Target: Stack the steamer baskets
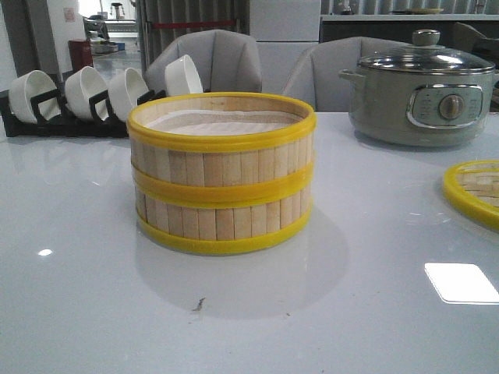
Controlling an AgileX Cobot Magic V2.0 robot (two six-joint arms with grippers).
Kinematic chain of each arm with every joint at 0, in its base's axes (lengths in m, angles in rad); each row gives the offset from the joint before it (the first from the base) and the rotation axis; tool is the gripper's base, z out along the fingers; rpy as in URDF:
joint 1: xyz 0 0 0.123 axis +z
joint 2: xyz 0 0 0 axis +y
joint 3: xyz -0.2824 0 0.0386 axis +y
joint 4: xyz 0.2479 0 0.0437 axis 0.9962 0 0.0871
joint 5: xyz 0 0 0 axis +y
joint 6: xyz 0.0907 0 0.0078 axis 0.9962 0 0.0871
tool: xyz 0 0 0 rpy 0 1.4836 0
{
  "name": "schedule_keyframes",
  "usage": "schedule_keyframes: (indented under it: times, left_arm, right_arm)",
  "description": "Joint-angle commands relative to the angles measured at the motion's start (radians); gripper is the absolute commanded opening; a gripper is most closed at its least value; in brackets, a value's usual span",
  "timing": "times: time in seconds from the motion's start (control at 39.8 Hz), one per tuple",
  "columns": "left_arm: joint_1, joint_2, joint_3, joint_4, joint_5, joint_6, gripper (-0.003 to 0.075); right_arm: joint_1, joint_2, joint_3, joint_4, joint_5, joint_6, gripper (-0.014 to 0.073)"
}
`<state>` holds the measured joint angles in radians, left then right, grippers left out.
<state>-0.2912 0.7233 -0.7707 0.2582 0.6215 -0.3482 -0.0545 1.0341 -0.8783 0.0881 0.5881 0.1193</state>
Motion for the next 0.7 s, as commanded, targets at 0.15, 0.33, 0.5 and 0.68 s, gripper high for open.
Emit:
schedule_keyframes:
  times: [0.15, 0.33, 0.5, 0.68]
  left_arm:
    - [-0.006, 0.002, -0.027, 0.008, -0.076, -0.013, 0.0085]
    - [-0.006, 0.002, -0.027, 0.008, -0.076, -0.013, 0.0085]
    - [-0.006, 0.002, -0.027, 0.008, -0.076, -0.013, 0.0085]
    - [-0.006, 0.002, -0.027, 0.008, -0.076, -0.013, 0.0085]
  right_arm:
    - [-0.005, -0.001, -0.038, -0.003, -0.026, -0.008, 0.0305]
    - [-0.005, 0.026, -0.038, -0.009, 0.006, -0.009, 0.0099]
    - [-0.005, 0.064, -0.038, -0.011, 0.003, -0.009, 0.0090]
    - [-0.038, 0.152, -0.067, -0.088, 0.006, -0.009, 0.0197]
